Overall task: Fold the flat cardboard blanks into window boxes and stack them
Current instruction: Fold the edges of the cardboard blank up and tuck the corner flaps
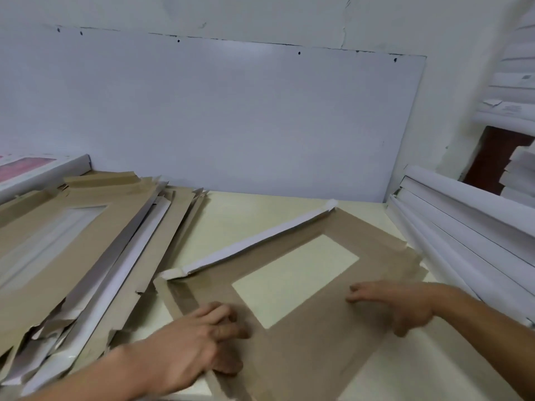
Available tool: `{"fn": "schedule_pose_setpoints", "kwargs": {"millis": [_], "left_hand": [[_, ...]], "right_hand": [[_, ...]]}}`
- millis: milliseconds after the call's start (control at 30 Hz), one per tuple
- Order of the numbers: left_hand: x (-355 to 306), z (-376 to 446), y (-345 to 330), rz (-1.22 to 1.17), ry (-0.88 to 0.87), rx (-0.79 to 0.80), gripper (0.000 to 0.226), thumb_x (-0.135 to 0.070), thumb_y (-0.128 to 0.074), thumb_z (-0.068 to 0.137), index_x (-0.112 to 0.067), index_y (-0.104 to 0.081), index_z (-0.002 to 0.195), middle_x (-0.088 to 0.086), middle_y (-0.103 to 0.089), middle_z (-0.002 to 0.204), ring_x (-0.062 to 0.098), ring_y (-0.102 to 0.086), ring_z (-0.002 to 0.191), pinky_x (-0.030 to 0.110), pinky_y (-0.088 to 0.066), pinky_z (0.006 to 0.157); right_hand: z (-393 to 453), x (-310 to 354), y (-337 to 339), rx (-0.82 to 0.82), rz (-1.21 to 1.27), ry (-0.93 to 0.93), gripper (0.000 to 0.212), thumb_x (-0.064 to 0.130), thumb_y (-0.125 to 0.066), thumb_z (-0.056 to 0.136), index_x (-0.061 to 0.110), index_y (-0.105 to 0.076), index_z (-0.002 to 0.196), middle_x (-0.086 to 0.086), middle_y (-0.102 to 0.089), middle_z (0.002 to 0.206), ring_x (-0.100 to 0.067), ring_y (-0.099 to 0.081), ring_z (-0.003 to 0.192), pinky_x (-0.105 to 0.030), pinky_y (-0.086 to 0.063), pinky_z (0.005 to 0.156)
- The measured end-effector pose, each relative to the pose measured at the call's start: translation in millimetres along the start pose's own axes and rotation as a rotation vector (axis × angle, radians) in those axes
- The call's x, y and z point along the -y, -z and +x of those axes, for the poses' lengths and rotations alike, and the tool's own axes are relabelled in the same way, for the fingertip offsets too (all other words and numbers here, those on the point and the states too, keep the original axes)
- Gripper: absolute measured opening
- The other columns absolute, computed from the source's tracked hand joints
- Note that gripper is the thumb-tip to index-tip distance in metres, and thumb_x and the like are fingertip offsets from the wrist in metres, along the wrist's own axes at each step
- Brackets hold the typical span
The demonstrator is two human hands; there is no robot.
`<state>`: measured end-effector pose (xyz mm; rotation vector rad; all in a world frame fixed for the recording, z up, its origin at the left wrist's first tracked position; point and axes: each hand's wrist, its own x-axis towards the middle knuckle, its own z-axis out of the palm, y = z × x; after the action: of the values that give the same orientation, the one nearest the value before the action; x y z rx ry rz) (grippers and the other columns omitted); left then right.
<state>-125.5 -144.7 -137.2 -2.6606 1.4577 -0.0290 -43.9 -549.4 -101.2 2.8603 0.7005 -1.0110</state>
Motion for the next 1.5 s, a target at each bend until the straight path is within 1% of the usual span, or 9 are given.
{"fn": "schedule_pose_setpoints", "kwargs": {"millis": [267,433,567,667,833,933,1200,1333,1500], "left_hand": [[50,-8,20,0.216,0.248,0.285,0.044,-0.024,-0.033,0.095,-0.031,-0.06,0.129,-0.01,0.013,0.163,0.018,0.015,0.149,0.036,0.009,0.12],[49,-36,33,0.224,0.553,0.153,0.063,-0.019,-0.006,0.095,-0.038,0.008,0.154,-0.004,0.02,0.161,0.018,0.02,0.149,0.038,0.012,0.121],[-4,-22,35,-0.012,0.51,-0.252,0.069,-0.02,-0.014,0.084,-0.017,-0.042,0.147,0.008,-0.039,0.153,0.026,-0.037,0.141,0.034,-0.027,0.117],[-54,6,-3,-0.015,0.324,-0.169,0.055,-0.036,-0.041,0.084,-0.019,-0.063,0.131,0.0,-0.057,0.139,0.015,-0.055,0.127,0.03,-0.042,0.104],[-84,45,-34,0.009,0.359,0.059,0.068,-0.069,-0.029,0.093,-0.025,-0.06,0.135,-0.005,-0.053,0.143,0.009,-0.049,0.132,0.034,-0.031,0.102],[-76,42,-39,-0.022,0.41,0.149,0.076,-0.073,-0.021,0.093,-0.023,-0.055,0.14,-0.006,-0.049,0.146,0.011,-0.048,0.133,0.037,-0.029,0.099],[-27,-24,-44,-0.193,0.448,0.118,0.081,-0.078,0.0,0.086,-0.033,0.031,0.146,-0.023,0.042,0.147,-0.005,0.039,0.135,0.028,0.022,0.114],[-13,-42,-43,-0.233,0.485,0.093,0.074,-0.069,-0.014,0.094,-0.033,0.015,0.152,-0.022,0.025,0.156,-0.006,0.026,0.142,0.021,0.012,0.119],[-7,-31,-34,-0.14,0.385,-0.187,0.055,-0.055,-0.034,0.099,-0.016,-0.063,0.125,-0.001,-0.053,0.141,0.018,-0.053,0.123,0.026,-0.045,0.099]], "right_hand": [[-9,-5,-32,-0.409,-0.079,0.052,0.026,0.033,-0.047,0.103,0.015,-0.065,0.105,0.008,-0.056,0.105,-0.008,-0.052,0.1,-0.022,-0.04,0.093],[1,31,-56,-0.51,0.015,0.0,0.023,0.049,-0.04,0.1,0.031,-0.051,0.091,0.018,-0.053,0.083,-0.005,-0.051,0.082,-0.022,-0.037,0.073],[8,70,-77,-0.564,0.144,-0.01,0.032,0.059,-0.041,0.093,0.029,-0.046,0.082,0.012,-0.056,0.076,-0.004,-0.053,0.072,-0.022,-0.041,0.068],[16,94,-86,-0.65,0.225,0.003,0.017,0.057,-0.044,0.095,0.042,-0.05,0.102,0.025,-0.056,0.096,0.002,-0.054,0.087,-0.019,-0.04,0.074],[34,107,-102,-0.607,0.004,0.037,0.057,0.062,-0.017,0.099,0.047,-0.006,0.153,0.019,-0.006,0.16,-0.011,-0.004,0.147,-0.036,-0.007,0.119],[36,93,-110,-0.496,-0.05,0.0,0.064,0.075,0.014,0.084,0.054,0.029,0.142,0.027,0.035,0.153,-0.007,0.036,0.142,-0.051,0.019,0.117],[-1,4,-129,-0.4,-0.001,-0.377,0.067,0.073,0.017,0.076,0.047,0.045,0.131,0.02,0.044,0.148,-0.006,0.039,0.138,-0.053,0.022,0.115],[-14,2,-131,-0.519,0.045,-0.373,0.064,0.069,-0.001,0.09,0.047,0.036,0.139,0.02,0.036,0.154,-0.006,0.035,0.142,-0.048,0.022,0.116],[-19,49,-135,-0.581,-0.036,-0.083,0.063,0.076,-0.011,0.087,0.057,-0.008,0.147,0.025,0.022,0.157,-0.007,0.024,0.146,-0.042,0.011,0.119]]}}
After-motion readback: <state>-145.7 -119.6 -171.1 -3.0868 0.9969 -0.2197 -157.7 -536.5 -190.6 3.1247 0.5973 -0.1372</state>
